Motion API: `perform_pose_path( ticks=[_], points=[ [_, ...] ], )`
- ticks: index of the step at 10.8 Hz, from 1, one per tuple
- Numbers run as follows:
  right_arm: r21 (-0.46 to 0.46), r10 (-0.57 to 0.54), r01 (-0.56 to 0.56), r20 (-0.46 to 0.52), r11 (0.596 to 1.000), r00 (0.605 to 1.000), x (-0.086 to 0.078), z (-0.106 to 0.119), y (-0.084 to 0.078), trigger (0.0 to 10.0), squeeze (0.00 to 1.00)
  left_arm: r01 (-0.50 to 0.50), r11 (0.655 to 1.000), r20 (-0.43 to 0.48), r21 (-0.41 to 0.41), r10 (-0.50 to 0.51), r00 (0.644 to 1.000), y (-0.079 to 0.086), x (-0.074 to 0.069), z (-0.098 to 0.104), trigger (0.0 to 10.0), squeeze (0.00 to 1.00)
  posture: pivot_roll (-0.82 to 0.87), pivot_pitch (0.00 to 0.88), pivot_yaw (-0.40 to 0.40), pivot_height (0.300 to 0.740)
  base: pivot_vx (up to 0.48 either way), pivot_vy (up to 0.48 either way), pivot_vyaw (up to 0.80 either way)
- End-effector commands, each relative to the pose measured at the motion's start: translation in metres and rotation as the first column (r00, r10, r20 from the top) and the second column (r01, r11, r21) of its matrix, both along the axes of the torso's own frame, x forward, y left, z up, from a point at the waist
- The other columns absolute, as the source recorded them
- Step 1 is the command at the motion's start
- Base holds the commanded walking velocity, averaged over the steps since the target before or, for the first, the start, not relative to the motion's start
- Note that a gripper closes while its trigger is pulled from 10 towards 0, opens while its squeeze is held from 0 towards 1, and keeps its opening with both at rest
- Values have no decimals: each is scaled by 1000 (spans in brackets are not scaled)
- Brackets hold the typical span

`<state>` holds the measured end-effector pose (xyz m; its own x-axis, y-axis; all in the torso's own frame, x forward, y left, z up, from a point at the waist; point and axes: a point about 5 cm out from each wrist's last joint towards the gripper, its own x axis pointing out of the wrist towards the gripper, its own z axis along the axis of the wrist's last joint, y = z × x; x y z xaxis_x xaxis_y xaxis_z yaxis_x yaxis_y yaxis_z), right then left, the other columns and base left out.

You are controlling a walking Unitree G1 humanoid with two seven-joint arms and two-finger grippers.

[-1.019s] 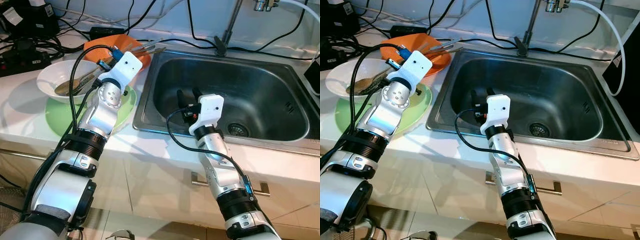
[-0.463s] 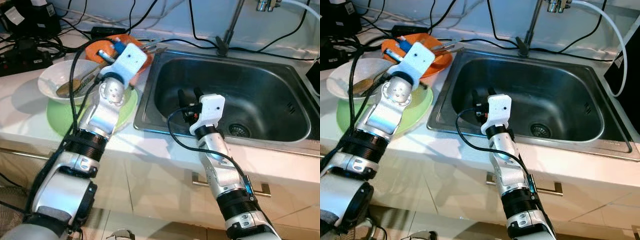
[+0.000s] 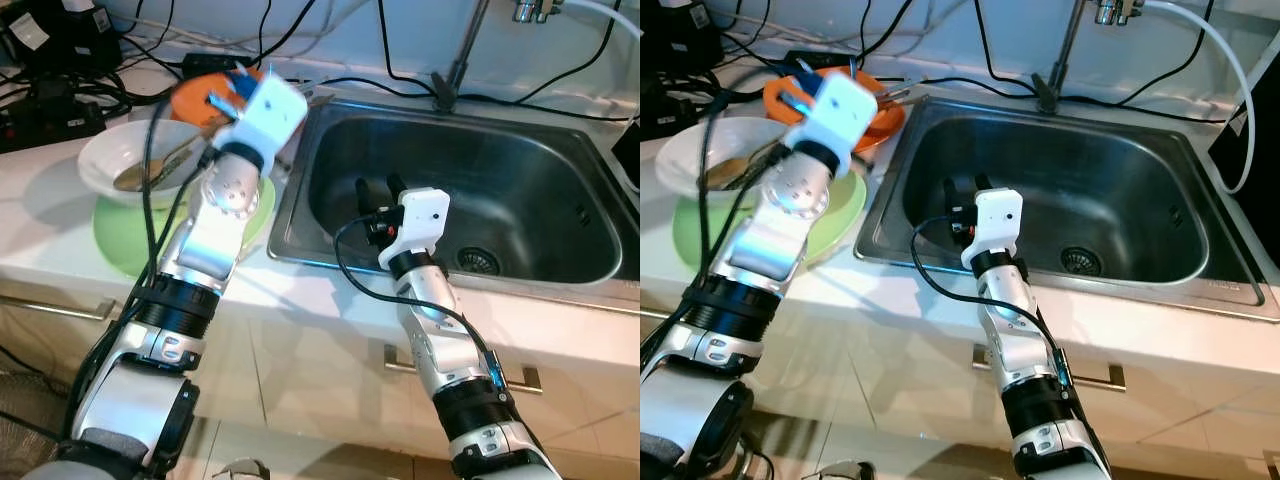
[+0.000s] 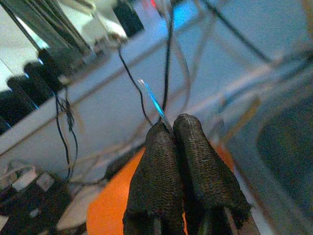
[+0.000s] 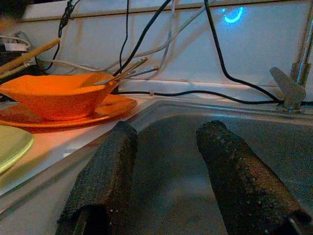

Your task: Kitchen organization

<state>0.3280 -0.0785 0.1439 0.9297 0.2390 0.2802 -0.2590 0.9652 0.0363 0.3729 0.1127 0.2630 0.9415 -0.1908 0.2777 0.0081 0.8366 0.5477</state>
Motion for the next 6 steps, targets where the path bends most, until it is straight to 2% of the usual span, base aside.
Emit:
perform_pose_path(
  ticks=[1, 2, 3, 4, 5, 6],
  points=[
    [5, -9, 9, -7, 1000, 1000, 1, -2, -2, 10000, 0, 66, 997, 73, -39, -63, 995, -7, -6, 18, 0, 0, 69, 41, -39, 740, 0, 0, 0],
    [4, -8, 8, -8, 1000, 1000, 1, -2, -2, 10000, 0, 126, 989, 143, -72, -115, 983, -12, -13, 34, 10000, 0, 70, 39, -40, 740, 0, 0, 0],
    [4, -7, 7, -8, 1000, 1000, 2, -2, -2, 10000, 0, 208, 968, 206, -144, -176, 963, -16, -20, 47, 10000, 0, 70, 38, -40, 740, 0, 0, 0],
    [4, -7, 7, -8, 1000, 1000, 2, -2, -3, 10000, 0, 261, 949, 241, -177, -215, 946, -19, -25, 55, 10000, 0, 70, 37, -41, 740, 0, 0, 0],
    [4, -7, 7, -8, 1000, 1000, 2, -2, -3, 10000, 0, 383, 886, 303, -261, -301, 904, -26, -34, 66, 10000, 0, 70, 37, -41, 740, 0, 0, 0],
    [3, -6, 6, -7, 1000, 1000, 3, -1, -3, 10000, 0, 464, 808, 288, -363, -376, 881, -31, -37, 63, 10000, 0, 69, 35, -41, 740, 0, 0, 0]
  ],
)
